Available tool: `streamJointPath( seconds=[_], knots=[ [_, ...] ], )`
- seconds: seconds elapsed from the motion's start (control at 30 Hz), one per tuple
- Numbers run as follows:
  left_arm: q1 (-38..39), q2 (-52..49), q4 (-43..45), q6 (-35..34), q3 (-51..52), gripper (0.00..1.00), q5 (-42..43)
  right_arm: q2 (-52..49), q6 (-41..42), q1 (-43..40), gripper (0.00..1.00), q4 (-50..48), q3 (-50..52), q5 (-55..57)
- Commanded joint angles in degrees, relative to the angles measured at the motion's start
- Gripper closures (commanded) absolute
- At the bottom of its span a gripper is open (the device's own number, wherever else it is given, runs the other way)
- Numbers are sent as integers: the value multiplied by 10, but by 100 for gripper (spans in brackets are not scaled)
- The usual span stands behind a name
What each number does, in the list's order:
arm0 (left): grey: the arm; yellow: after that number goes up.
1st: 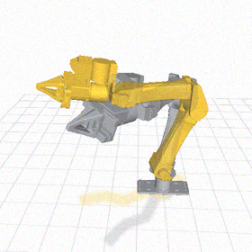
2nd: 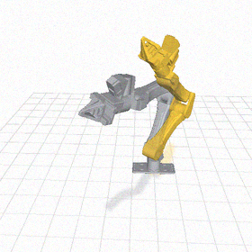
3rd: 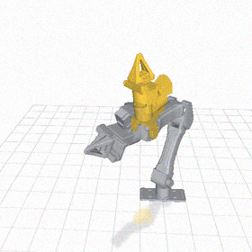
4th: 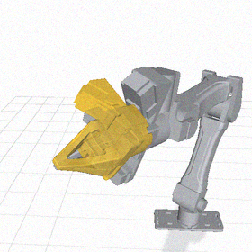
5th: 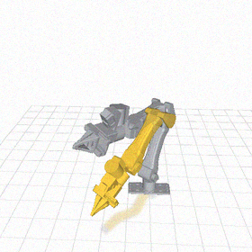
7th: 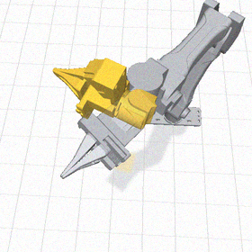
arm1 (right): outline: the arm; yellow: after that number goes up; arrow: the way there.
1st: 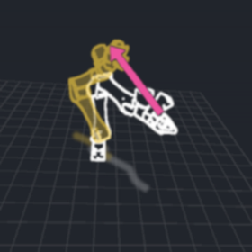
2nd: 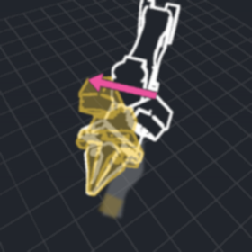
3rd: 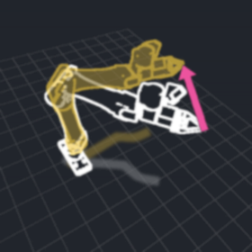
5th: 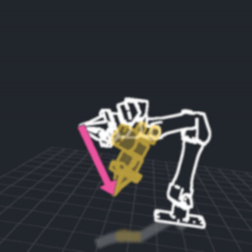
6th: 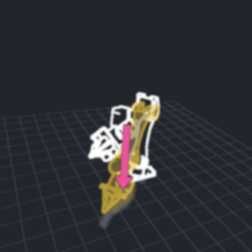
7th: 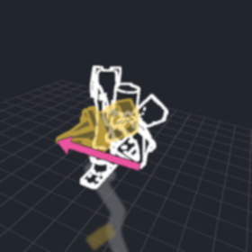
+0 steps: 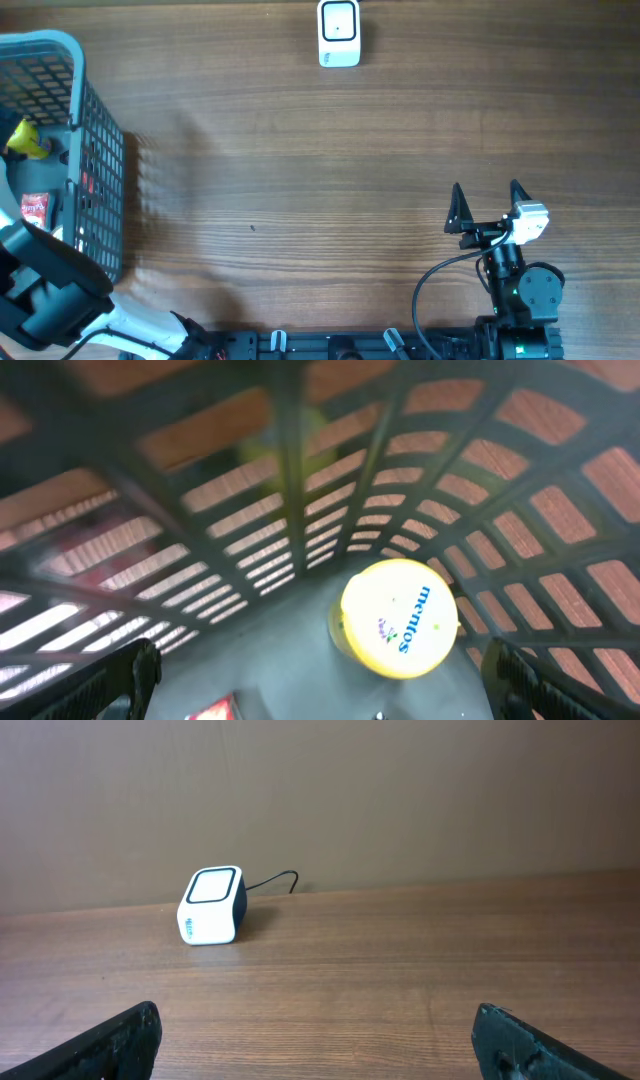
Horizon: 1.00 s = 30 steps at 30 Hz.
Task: Scan the item barcode
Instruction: 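Reach the left gripper into the basket and grasp the yellow Mentos bottle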
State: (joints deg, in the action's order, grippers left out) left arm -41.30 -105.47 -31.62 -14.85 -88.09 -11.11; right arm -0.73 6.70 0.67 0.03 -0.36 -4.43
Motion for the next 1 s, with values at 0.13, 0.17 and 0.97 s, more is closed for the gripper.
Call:
streamJointPath(
  seconds=[0.13,0.17,0.97],
  knots=[
    [24,-28,24,40,-11,0,-10,3,9,2,0,-1,1,6],
    [26,-32,25,40,-11,0,-10,3,9,2,0,-1,1,6],
    [32,-127,92,39,-11,0,-7,2,9,2,0,-2,1,6]
  ],
)
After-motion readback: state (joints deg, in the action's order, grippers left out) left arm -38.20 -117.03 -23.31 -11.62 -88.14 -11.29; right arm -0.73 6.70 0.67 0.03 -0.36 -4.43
